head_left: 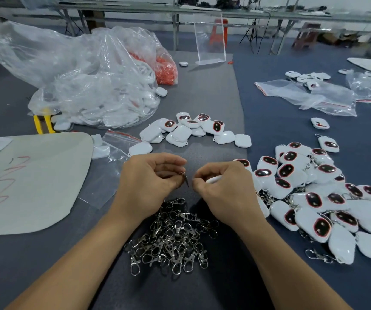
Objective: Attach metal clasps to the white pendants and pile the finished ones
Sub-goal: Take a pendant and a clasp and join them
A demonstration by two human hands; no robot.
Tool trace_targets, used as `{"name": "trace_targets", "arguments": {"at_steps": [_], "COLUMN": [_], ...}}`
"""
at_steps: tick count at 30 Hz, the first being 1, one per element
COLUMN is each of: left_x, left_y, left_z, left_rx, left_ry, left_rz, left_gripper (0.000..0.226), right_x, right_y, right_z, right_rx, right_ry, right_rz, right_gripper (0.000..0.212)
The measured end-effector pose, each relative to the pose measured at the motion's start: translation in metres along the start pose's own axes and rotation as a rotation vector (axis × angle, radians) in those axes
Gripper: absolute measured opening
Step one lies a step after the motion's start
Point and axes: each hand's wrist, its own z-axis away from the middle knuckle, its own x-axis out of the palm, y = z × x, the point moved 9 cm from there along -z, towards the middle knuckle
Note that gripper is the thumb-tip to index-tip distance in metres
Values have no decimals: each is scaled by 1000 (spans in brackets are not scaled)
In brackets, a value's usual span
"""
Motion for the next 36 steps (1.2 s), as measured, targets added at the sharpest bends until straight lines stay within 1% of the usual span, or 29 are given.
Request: {"name": "trace_targets", "arguments": {"at_steps": [2,5,7,11,15,19,24,28,32,36], "left_x": [0,1,-1,-4,-1,-3,-7,-12,-9,-6], "left_y": [-2,-5,-5,-3,-4,2,3,7,10,16], "left_z": [0,2,4,5,3,2,4,5,8,9], "left_rx": [-12,-29,-22,-3,-4,56,82,101,105,139], "left_ry": [7,-3,3,17,-4,12,66,121,103,100], "left_rz": [-1,-6,-43,-146,-21,-35,-27,-18,-113,-243], "left_gripper": [44,49,48,45,41,42,42,43,34,18], "right_x": [-2,5,10,12,12,10,12,12,10,6], "right_y": [-1,-3,-1,2,3,-11,-11,-9,-8,-10], "right_z": [0,0,0,-1,-1,3,0,-3,-5,-4], "right_rx": [-7,-16,-1,20,37,-87,-76,-52,-42,-72], "right_ry": [19,-23,-47,-29,15,58,-5,-6,12,60], "right_rz": [-22,-66,-45,22,61,29,-69,-103,-104,-111], "right_gripper": [15,8,8,11,4,11,10,14,16,16]}}
